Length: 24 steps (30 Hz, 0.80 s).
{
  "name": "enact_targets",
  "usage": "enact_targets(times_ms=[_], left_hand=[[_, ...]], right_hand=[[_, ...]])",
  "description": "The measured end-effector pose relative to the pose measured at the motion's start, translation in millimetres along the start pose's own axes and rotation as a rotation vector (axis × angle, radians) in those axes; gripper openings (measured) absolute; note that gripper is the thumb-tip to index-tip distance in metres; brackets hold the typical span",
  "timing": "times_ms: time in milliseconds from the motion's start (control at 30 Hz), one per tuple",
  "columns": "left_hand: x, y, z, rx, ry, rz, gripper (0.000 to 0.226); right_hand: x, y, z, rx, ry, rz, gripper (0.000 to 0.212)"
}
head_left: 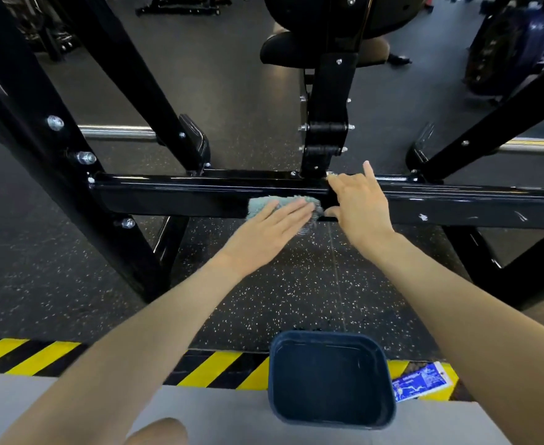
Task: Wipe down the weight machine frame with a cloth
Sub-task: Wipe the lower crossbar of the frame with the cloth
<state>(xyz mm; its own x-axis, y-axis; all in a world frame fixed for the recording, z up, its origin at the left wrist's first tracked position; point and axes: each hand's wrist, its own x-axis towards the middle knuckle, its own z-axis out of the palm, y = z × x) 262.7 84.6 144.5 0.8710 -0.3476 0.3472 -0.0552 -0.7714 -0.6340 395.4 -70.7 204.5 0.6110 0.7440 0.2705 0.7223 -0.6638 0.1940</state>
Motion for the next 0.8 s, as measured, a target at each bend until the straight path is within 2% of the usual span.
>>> enact_targets(times_ms=[67, 133, 233, 300, 367, 433, 533, 600, 700, 800], left_hand=[[12, 12, -2, 0.014, -0.003, -0.005, 0.064], [-2, 4, -1, 0.018, -0.071, -0.083, 0.071], [-27, -6, -1, -0.039, -0.088, -0.205, 0.084], [-13, 0, -7, -0.092, -0.054, -0.240, 0.090], [20, 18, -12, -0.151, -0.006, -0.232, 0.086], [64, 37, -20, -0.244, 0.006, -0.255, 0.078], [124, 45, -34, -0.389, 0.017, -0.361, 0.066], [125, 40, -32, -0.472, 0.031, -0.366, 0.064], [92, 30, -23, -0.509, 0.076, -0.440, 0.060], [110, 47, -35, -0.525, 0.033, -0.630, 0.057]], right_hand=[[0, 0, -2, -0.022, 0.012, -0.020, 0.052], [-1, -1, -5, 0.005, 0.024, -0.034, 0.055], [-14, 9, -4, -0.067, 0.070, -0.089, 0.082], [-28, 28, 1, -0.040, 0.171, -0.006, 0.102], [-45, 55, 6, 0.023, 0.192, 0.108, 0.110], [-57, 84, 10, 0.049, 0.147, 0.168, 0.101], [-49, 111, 3, 0.058, 0.038, 0.199, 0.061], [-36, 113, -6, -0.010, -0.056, 0.201, 0.039], [-27, 113, -8, -0.074, -0.132, 0.181, 0.035], [-29, 119, 3, 0.022, -0.070, 0.161, 0.038]])
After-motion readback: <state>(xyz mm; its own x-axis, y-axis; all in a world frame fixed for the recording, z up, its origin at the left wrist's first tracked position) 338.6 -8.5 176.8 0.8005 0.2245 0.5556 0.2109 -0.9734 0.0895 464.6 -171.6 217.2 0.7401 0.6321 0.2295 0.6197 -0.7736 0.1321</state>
